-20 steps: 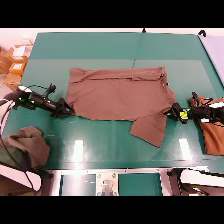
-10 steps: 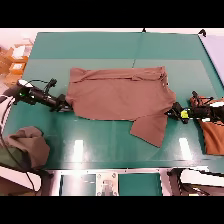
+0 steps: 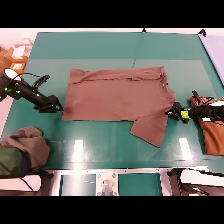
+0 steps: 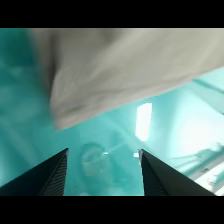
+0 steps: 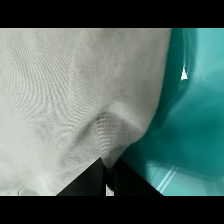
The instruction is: Fold the shirts.
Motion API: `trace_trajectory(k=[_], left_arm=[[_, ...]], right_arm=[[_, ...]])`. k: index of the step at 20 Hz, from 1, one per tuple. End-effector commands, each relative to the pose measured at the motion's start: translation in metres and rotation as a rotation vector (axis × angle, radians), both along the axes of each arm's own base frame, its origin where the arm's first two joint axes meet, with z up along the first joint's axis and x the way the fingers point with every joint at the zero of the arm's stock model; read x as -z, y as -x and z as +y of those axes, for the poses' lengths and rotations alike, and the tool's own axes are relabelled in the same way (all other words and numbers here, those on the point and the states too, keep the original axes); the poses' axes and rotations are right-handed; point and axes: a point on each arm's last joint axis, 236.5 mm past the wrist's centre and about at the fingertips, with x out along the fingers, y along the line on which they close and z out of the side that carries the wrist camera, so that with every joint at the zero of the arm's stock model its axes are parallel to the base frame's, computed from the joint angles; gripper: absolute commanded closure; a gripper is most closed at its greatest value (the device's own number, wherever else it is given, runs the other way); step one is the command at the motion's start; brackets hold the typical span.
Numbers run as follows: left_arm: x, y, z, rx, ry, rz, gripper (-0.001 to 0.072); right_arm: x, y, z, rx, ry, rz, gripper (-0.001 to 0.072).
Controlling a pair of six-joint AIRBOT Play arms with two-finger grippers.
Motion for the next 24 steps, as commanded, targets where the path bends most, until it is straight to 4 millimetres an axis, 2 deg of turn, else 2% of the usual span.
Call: trace_trajectory(k=[1,3,5,7,8,11,13,16,18,19,24], left_arm=[[0.011,-0.003,0.030,-0.034,-0.144,-0.006,0.0196],[0.018,-0.006,0.028,-0.055,-0.138,-0.021,0.0196],[0.039,-0.001,0.024,-0.085,-0.128,-0.017,0.0197],[0.059,0.000,0.008,-0.106,-0.061,-0.027,0.0197],[0.063,-0.007,0.000,-0.123,-0.022,-0.048,0.0197],[0.058,-0.030,-0.031,-0.172,0.144,-0.102,0.0201],[0.053,-0.025,-0.049,-0.153,0.246,-0.072,0.0294],[0.050,-0.010,-0.056,-0.112,0.284,-0.017,0.0300],[0.051,-0.011,-0.056,-0.101,0.281,-0.029,0.0607],[0.051,-0.013,-0.055,-0.105,0.276,-0.039,0.0670],[0.053,-0.018,-0.053,-0.118,0.265,-0.054,0.0685]], right_arm=[[-0.001,0.002,0.002,-0.011,-0.009,0.002,0.0689],[-0.001,0.002,0.002,-0.011,-0.009,0.002,0.0689],[-0.001,0.002,0.002,-0.017,-0.007,-0.002,0.0689],[-0.002,0.001,0.003,-0.014,-0.010,-0.004,0.0689],[-0.002,0.001,0.003,-0.015,-0.010,-0.004,0.0689],[-0.002,0.001,0.003,-0.013,-0.012,-0.004,0.0689],[-0.002,0.001,0.003,-0.013,-0.012,-0.005,0.0690],[-0.002,0.001,0.003,-0.013,-0.012,-0.005,0.0689],[-0.002,0.001,0.003,-0.013,-0.012,-0.005,0.0689],[-0.002,0.001,0.003,-0.014,-0.013,-0.004,0.0689],[-0.003,0.002,0.004,-0.023,-0.015,-0.005,0.0691]])
